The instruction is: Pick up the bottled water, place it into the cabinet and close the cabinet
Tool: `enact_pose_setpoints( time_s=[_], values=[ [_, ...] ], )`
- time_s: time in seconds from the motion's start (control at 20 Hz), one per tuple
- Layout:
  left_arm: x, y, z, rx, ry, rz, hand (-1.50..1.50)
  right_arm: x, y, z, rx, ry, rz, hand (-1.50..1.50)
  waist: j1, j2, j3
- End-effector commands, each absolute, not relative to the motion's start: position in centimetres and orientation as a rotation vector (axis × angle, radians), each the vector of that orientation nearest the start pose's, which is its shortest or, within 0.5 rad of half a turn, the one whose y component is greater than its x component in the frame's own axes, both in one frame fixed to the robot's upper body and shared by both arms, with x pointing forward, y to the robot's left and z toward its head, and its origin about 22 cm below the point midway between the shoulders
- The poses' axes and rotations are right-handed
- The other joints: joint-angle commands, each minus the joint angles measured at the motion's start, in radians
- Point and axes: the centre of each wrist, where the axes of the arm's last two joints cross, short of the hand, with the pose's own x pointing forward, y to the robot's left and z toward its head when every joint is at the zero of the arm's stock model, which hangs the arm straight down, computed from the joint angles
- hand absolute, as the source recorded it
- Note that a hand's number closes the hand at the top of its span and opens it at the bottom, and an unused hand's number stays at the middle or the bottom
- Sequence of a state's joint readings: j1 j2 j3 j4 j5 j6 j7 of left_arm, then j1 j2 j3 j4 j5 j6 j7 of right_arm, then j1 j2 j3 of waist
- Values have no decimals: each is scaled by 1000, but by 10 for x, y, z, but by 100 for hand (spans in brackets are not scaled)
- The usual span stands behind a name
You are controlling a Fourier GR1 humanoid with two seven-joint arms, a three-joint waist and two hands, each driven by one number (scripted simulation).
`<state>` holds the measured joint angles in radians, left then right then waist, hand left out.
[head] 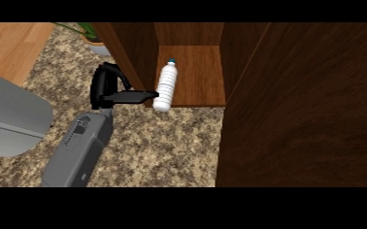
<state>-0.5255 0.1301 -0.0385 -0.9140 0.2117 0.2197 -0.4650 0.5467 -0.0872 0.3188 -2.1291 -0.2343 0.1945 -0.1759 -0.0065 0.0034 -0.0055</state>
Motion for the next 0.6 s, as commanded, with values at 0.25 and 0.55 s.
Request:
enact_pose_setpoints(
  time_s=[0.25,0.55],
  values=[
    [347,164,34,-232,-1942,54,-150,111,-204,41,426,-1769,-31,-150,16,-13,7],
    [311,157,29,-320,-1937,111,-150,99,-202,50,422,-1749,-32,-150,20,-18,6]
  ],
)
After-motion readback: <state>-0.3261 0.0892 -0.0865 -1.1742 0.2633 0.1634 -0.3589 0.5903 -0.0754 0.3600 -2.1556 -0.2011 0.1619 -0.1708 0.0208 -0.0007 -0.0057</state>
